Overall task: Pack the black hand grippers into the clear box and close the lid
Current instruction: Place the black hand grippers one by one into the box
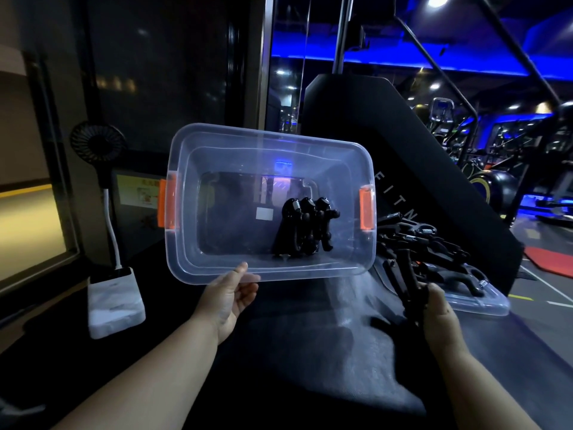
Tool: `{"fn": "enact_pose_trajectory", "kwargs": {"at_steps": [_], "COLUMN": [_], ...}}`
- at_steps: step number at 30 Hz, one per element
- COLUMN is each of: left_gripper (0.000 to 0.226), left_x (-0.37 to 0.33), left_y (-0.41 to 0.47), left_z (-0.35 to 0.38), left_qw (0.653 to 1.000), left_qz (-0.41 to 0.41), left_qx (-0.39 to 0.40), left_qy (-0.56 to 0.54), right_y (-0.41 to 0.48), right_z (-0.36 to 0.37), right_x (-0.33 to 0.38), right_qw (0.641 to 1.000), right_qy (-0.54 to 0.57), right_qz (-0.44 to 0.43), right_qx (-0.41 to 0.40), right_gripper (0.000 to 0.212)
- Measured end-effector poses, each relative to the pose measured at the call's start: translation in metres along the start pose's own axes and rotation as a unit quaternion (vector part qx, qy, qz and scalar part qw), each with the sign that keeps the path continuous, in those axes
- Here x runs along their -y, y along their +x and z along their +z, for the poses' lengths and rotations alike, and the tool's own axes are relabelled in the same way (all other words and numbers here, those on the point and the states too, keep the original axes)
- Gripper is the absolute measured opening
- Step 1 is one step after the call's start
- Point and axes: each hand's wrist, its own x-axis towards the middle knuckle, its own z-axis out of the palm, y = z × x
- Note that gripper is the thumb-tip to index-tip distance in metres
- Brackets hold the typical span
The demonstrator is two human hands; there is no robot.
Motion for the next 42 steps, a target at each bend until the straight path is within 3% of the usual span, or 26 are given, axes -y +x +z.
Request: {"fn": "enact_pose_trajectory", "kwargs": {"at_steps": [3, 8, 13, 19, 22, 25, 31, 38, 42], "left_gripper": [0.025, 0.024, 0.027, 0.026, 0.026, 0.026, 0.024, 0.029, 0.051], "left_x": [0.000, 0.000, -0.001, -0.001, -0.001, -0.002, -0.004, -0.004, -0.006], "left_y": [0.000, 0.000, -0.002, -0.001, -0.001, -0.003, -0.005, -0.007, -0.007], "left_z": [0.000, 0.001, 0.001, 0.002, 0.002, 0.002, 0.004, 0.004, 0.004], "left_qw": [1.000, 1.000, 1.000, 1.000, 1.000, 1.000, 1.000, 1.000, 0.998], "left_qz": [0.002, 0.001, 0.006, 0.004, 0.001, 0.000, -0.005, -0.004, -0.024], "left_qx": [0.002, -0.001, -0.003, -0.004, -0.007, -0.005, -0.007, -0.004, -0.003], "left_qy": [-0.001, 0.001, 0.002, 0.003, 0.004, 0.005, 0.001, -0.017, -0.055], "right_y": [0.004, 0.018, 0.026, 0.017, 0.018, 0.016, 0.024, 0.033, 0.021], "right_z": [-0.004, 0.001, 0.005, -0.017, -0.024, -0.020, -0.016, -0.022, -0.020], "right_x": [0.000, -0.006, -0.001, 0.008, 0.010, 0.012, 0.014, 0.020, 0.031], "right_qw": [0.998, 0.998, 0.998, 0.992, 0.985, 0.982, 0.995, 0.980, 0.976], "right_qy": [0.025, -0.045, -0.042, 0.082, 0.073, 0.088, -0.022, -0.183, -0.211], "right_qz": [0.057, -0.043, -0.055, 0.054, 0.075, 0.106, 0.050, -0.009, -0.051], "right_qx": [-0.016, -0.010, -0.004, 0.080, 0.139, 0.132, 0.080, 0.076, 0.013], "right_gripper": [0.044, 0.029, 0.029, 0.043, 0.036, 0.022, 0.038, 0.009, 0.032]}}
